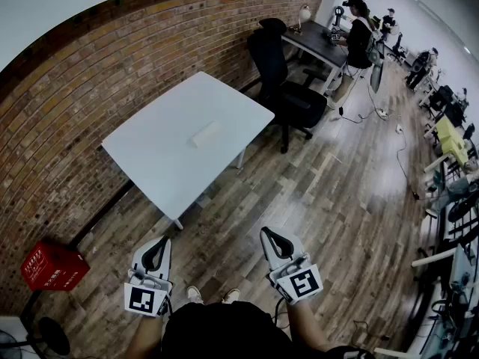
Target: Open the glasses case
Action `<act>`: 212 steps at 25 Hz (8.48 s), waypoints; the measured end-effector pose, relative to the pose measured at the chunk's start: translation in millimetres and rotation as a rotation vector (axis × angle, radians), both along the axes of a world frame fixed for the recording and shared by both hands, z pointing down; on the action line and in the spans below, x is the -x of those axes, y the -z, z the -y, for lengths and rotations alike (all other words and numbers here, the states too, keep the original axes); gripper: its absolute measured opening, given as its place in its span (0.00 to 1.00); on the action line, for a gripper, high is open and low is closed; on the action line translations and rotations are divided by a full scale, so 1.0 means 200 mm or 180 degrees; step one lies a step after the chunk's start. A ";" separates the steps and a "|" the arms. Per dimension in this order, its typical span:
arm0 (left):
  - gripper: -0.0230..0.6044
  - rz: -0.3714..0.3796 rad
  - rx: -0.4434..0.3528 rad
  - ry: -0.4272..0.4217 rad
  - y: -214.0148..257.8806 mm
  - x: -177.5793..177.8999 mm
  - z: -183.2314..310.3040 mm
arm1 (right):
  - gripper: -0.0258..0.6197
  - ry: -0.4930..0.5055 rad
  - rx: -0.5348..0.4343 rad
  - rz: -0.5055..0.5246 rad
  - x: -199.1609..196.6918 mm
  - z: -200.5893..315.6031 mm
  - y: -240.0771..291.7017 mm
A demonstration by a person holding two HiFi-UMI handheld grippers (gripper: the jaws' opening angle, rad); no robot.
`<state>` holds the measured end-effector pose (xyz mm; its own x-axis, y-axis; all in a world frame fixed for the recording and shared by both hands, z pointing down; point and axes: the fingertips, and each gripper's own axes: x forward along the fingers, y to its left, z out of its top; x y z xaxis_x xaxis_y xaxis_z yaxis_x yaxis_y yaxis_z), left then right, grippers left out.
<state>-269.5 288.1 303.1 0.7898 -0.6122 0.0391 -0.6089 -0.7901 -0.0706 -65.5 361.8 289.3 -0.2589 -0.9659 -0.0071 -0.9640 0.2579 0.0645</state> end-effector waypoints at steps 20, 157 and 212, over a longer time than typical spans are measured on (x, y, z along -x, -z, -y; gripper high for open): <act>0.05 0.0077 0.0036 0.0027 -0.03 -0.13 -0.14 | 0.05 0.0025 0.0223 0.0166 -0.13 -0.21 -0.09; 0.47 0.1415 0.1920 0.0491 -1.68 -1.11 2.25 | 0.47 0.3555 0.0927 -0.2340 -0.51 2.72 -1.65; 0.47 0.1587 0.1709 0.0577 -1.67 -1.10 2.25 | 0.21 0.3620 0.1154 -0.1440 -0.49 2.99 -1.48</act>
<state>-48.6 -161.0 637.8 0.4891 -0.5269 0.6951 -0.7293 -0.6841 -0.0054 31.6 -236.1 584.9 -0.8482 -0.1275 0.5142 -0.1000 0.9917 0.0809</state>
